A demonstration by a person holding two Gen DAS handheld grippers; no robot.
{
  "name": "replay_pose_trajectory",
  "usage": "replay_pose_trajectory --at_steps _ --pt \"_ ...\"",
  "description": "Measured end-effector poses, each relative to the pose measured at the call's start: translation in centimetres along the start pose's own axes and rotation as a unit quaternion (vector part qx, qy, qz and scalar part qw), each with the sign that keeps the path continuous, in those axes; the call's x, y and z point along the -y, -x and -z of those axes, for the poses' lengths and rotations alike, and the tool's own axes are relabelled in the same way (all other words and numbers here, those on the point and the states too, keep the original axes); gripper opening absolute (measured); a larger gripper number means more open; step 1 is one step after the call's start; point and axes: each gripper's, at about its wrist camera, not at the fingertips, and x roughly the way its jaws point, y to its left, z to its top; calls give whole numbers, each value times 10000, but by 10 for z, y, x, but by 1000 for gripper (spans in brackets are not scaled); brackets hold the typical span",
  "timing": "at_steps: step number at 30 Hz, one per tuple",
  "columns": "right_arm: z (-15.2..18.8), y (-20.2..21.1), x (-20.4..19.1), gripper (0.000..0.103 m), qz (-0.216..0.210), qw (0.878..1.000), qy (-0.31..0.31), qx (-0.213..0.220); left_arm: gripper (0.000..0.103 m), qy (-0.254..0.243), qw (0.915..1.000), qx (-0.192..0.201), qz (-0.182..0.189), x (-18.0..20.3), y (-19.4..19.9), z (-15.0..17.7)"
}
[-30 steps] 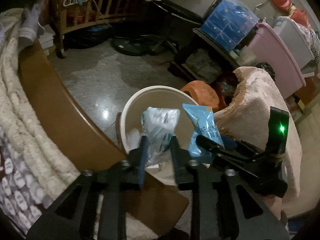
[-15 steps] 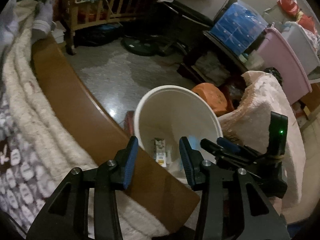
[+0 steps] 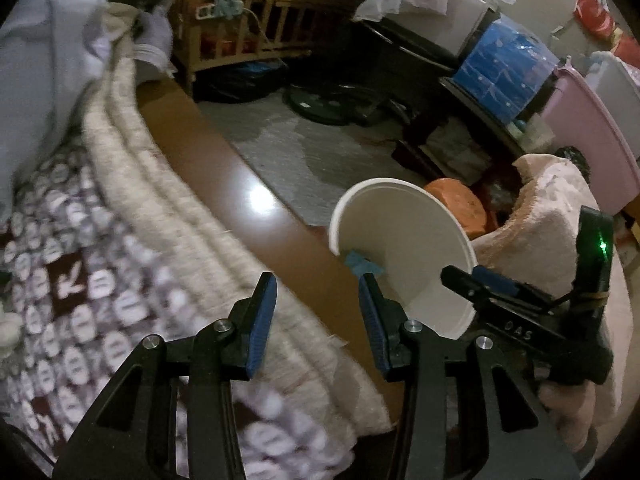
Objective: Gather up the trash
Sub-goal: 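Open the left tool to drop the wrapper while the right tool releases the blue bag, then return to the bed and grasp the white sachet packet with the left tool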
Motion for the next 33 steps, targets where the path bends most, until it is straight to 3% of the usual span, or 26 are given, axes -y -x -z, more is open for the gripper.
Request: replay_pose_trajectory --at_steps 9,19,33 --pt "6 17 -51 62 -277 9985 457 108 41 287 9976 265 -569 -44 41 22" --pt "22 19 -139 63 -783 9904 1141 50 41 693 9894 438 -1202 -99 87 50" --pt "59 10 -258 63 -1473 9668 2072 -270 41 1488 9680 597 -1932 -193 168 104"
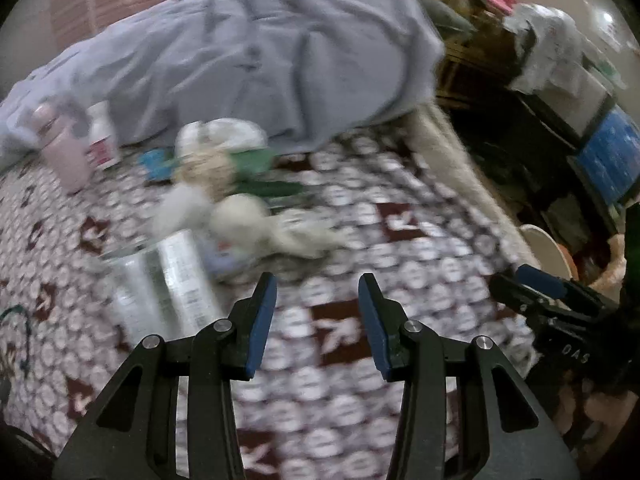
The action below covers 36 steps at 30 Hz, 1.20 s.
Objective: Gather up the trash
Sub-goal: 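Return to the bed and grasp the white sachet packet with the left tool, then lift the white sachet with the left tool while the right tool grasps a white plush tissue item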
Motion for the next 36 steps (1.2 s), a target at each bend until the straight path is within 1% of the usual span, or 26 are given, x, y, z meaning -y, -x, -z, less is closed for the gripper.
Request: replay_pose_trajectory --at_steps 3,7,9,11,13,15,19,25,29,31,32,33,34,35,36 --pt "0 -7 -19 64 -84 9998 191 -78 41 221 9995 -18 -210 -37 7 8" --pt "-3 -24 -48 64 -227 9983 483 -218 41 552 9977 -94 -393 -80 9 20" --pt "-7 -34 -60 64 -309 9975 567 -274 41 805 9959 -113 -386 -104 8 26" --pt "-12 -45 -72 65 -416 9967 635 -299 42 1058 9939 -144 -282 -122 6 32" --pt "-18 -56 -84 68 -521 9954 743 -312 55 1316 9910 -206 -152 -139 0 37" --pt "-23 -69 -97 70 -587 9934 916 -371 58 1521 9881 -217 -25 -151 -8 40" --pt "-33 -94 -119 70 -592 9889 1270 -498 58 1700 9848 -329 152 -163 -27 39" --pt "-47 -105 -141 70 -774 9830 1616 -396 58 1761 9830 -399 320 -168 -51 34" --pt "-50 -130 -157 70 -765 9758 1971 -556 58 1780 9826 -453 291 -171 -64 32" --pt "-50 -145 -158 70 -807 9744 1974 -707 58 1856 9806 -523 365 -173 -72 32" --pt "-50 -148 -157 68 -851 9749 1921 -740 58 1865 9802 -545 379 -174 -75 32" --pt "-49 -149 -155 60 -885 9759 1875 -683 58 1830 9809 -534 382 -173 -76 32" --pt "-48 -147 -153 55 -893 9768 1850 -604 57 1757 9824 -517 364 -172 -76 32" --pt "-47 -144 -152 42 -900 9773 1831 -562 54 1685 9838 -504 344 -169 -76 32" --pt "-47 -141 -149 33 -974 9772 1799 -562 52 1608 9852 -491 330 -167 -74 31"
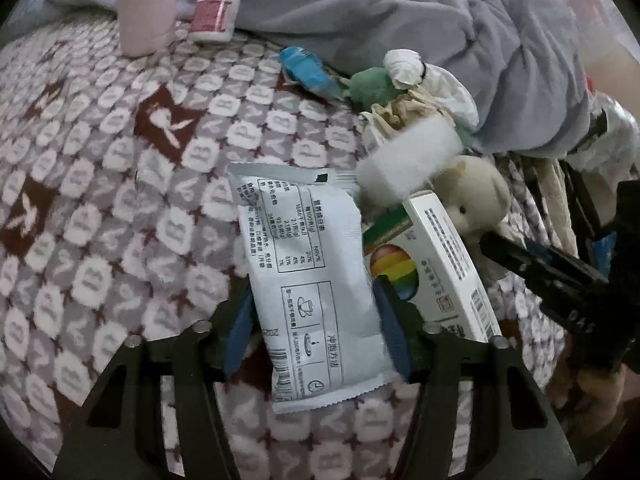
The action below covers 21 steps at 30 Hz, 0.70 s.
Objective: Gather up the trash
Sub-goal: 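Lift the white sachet with the left tool while the right tool grasps a white plush tissue item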
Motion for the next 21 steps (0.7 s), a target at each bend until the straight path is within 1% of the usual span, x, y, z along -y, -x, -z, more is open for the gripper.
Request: replay_pose_trajectory --at_steps 1,2,5,8,11,16,18,21 --pt "2 4 1 33 -43 10000 -28 44 47 -25 10000 4 8 1 1 1" --pt "3 7 1 32 -54 10000 -25 80 46 -23 10000 -1 28 0 4 1" --pt "11 28 0 28 -96 9994 -58 331 45 13 9999 113 62 -3 20 2" --pt "18 50 2 28 -160 9985 -167 503 45 -35 9994 355 0 -4 45 1" --pt "25 67 5 28 -207 9973 -349 612 45 -108 9986 519 16 2 65 -1" --pt "39 95 16 27 -169 9947 -594 819 45 -341 9962 788 112 29 92 1" --pt "44 105 21 23 -150 9935 -690 892 45 -475 9952 822 232 44 98 4" --pt "53 123 32 21 -61 9915 -807 1015 45 -710 9935 837 294 66 100 7"
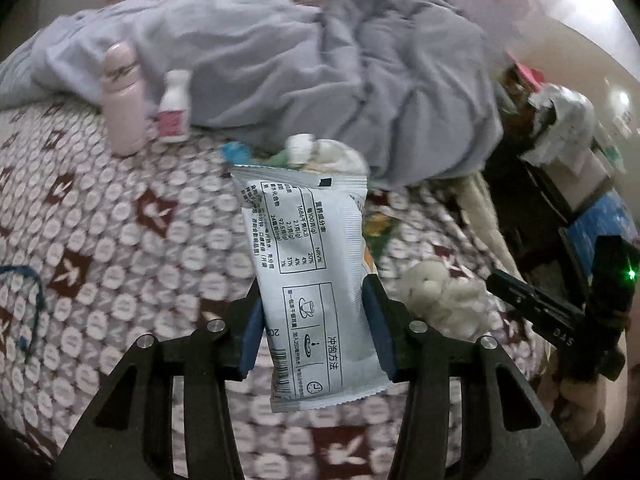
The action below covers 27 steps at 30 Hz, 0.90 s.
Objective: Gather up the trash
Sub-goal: 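Lift the white sachet with the left tool while the right tool grasps a white plush tissue item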
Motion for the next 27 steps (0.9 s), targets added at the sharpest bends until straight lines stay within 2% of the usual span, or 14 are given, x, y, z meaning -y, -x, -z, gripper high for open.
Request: replay_pose_trajectory --at_steps 4,6,7,9,10,13,17,19,21,27 --pt "7 5 12 20 145 9998 -21 -142 45 -174 9998 -11 38 23 -4 2" --pt "10 5 13 22 363 9992 82 -159 45 -204 9998 -38 42 29 -5 3" --pt "10 2 13 27 483 9985 133 -221 45 -219 9997 -51 34 30 -5 4" --pt "12 -3 16 66 590 9976 156 -322 45 -244 9997 -84 1 30 -6 5" --pt "12 -10 16 70 604 9975 159 -339 45 -240 9997 -101 -11 30 -6 6" --pt "13 -30 20 70 774 9953 250 -529 45 -217 9997 -146 -27 28 -8 8" --pt "14 -65 20 70 773 9918 464 -905 45 -218 9995 -233 4 30 -13 10" --pt "19 -73 23 60 812 9908 476 -977 45 -257 9993 -258 27 34 -15 11" --pt "24 -68 28 50 722 9927 358 -894 45 -305 9991 -286 79 40 -18 11" --pt "25 -15 36 47 704 9970 130 -290 45 -466 9981 -283 298 68 -25 10"
